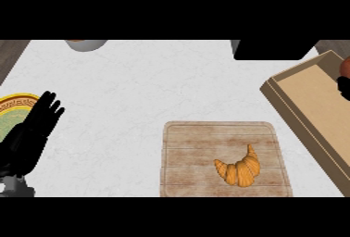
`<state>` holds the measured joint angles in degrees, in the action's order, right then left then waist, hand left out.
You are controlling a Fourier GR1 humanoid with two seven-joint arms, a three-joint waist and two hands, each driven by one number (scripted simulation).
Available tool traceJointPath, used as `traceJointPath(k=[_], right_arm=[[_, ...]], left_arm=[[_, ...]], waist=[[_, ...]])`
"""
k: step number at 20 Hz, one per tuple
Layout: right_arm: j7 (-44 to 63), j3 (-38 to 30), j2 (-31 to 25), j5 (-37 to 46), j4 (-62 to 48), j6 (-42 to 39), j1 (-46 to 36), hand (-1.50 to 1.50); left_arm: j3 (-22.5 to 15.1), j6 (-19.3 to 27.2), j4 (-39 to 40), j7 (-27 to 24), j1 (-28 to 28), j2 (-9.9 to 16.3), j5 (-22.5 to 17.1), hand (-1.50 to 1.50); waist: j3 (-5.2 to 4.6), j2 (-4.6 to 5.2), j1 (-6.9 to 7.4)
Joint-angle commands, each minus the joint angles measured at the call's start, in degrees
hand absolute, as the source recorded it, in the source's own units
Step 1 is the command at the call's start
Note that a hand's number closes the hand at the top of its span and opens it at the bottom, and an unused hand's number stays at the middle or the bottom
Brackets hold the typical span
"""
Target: Pick the squash from the cutting board and place it in the cardboard box
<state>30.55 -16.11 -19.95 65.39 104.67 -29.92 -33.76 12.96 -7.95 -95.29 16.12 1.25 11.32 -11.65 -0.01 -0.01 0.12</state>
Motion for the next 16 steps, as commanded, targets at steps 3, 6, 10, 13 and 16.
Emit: traceJointPath(k=[3,6,10,13,16], right_arm=[[-8.2,-1.8,-3.6,0.1,-13.8,12.0,0.3,1.5],[-12.2,-3.6,-4.1,-2.1,-15.2,14.8,4.3,1.5],[-13.5,-2.7,-1.7,-2.1,-18.9,20.0,6.3,1.5],[-17.1,-4.1,-3.3,-3.6,-30.6,22.9,2.0,1.5],[-18.4,-7.4,-5.5,-8.0,-32.8,16.3,4.5,1.5]], left_arm=[[-0.2,0.9,1.7,-0.2,1.9,-0.5,1.1,0.0],[-2.1,2.3,-5.7,2.7,-1.7,-2.3,1.6,0.0],[1.0,0.1,3.8,-1.6,2.2,-0.3,0.6,0.0],[-1.4,1.8,0.5,-0.5,1.5,-1.8,2.6,0.0],[0.1,-0.1,-0.9,0.8,-0.3,-0.2,0.5,0.0]], waist=[[0.01,0.15,0.27],[0.03,0.07,0.28],[0.01,0.12,-0.03],[0.03,0.17,0.5],[0.03,0.06,0.37]])
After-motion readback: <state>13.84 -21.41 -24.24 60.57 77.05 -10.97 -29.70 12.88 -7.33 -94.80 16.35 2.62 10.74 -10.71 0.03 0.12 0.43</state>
